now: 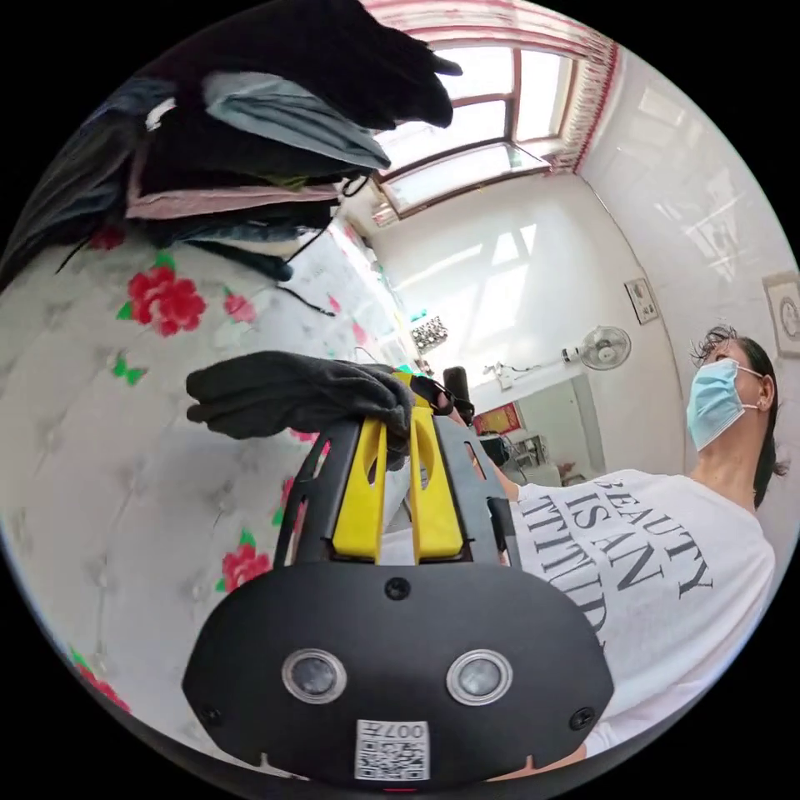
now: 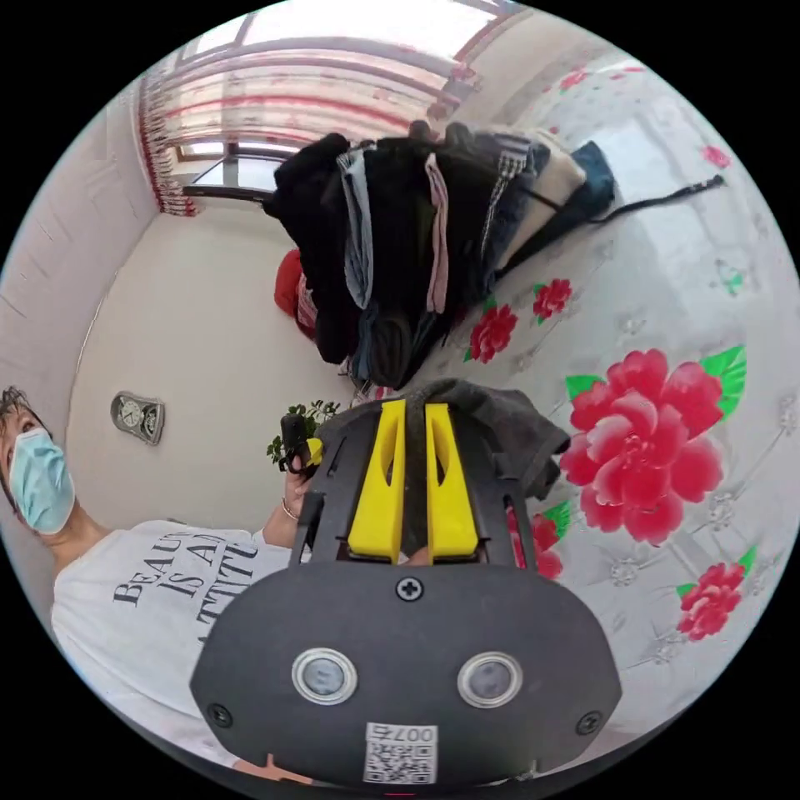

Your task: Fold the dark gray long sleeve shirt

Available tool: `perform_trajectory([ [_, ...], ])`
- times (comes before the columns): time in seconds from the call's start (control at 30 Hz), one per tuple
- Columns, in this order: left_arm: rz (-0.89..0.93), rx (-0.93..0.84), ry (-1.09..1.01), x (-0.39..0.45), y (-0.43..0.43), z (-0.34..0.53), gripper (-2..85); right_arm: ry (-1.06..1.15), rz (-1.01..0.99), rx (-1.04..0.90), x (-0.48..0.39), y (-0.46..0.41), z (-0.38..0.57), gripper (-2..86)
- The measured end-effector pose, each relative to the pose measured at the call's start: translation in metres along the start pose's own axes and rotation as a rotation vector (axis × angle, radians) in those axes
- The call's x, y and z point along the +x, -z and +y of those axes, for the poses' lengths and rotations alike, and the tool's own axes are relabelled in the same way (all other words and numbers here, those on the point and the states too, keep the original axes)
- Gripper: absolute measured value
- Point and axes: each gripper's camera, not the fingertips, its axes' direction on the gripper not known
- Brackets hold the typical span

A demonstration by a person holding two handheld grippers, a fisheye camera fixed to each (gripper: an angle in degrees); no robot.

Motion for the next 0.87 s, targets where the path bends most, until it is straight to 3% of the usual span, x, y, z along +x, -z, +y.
perform_trajectory([
  [0.13,0.207,-0.169,-0.227,0.079,-0.139,-0.130,4.7,0.105,0.149,0.246,-0.047,0.144,0.005,3.4],
  [0.27,0.251,-0.286,-0.382,0.164,-0.268,-0.198,4.7,0.176,0.416,0.485,-0.117,0.280,0.043,3.3],
  [0.33,0.161,-0.344,-0.394,0.191,-0.342,-0.210,4.3,0.130,0.560,0.570,-0.130,0.320,0.061,3.4],
  [0.47,0.027,-0.426,-0.359,0.175,-0.391,-0.171,4.4,-0.219,0.896,0.628,-0.088,0.370,0.089,3.6],
  [0.53,-0.112,-0.506,-0.315,0.135,-0.379,-0.120,5.3,-0.301,0.971,0.642,-0.069,0.365,0.107,3.7],
  [0.63,-0.379,-0.549,-0.165,0.075,-0.309,-0.039,5.6,-0.224,0.930,0.628,-0.052,0.315,0.129,3.9],
  [0.77,-0.626,-0.420,0.152,0.035,-0.169,0.073,5.8,-0.121,0.895,0.243,-0.019,0.174,0.107,4.2],
  [0.87,-0.890,-0.191,0.424,0.044,-0.046,0.170,6.0,0.001,0.815,-0.095,-0.017,0.057,0.078,4.4],
])
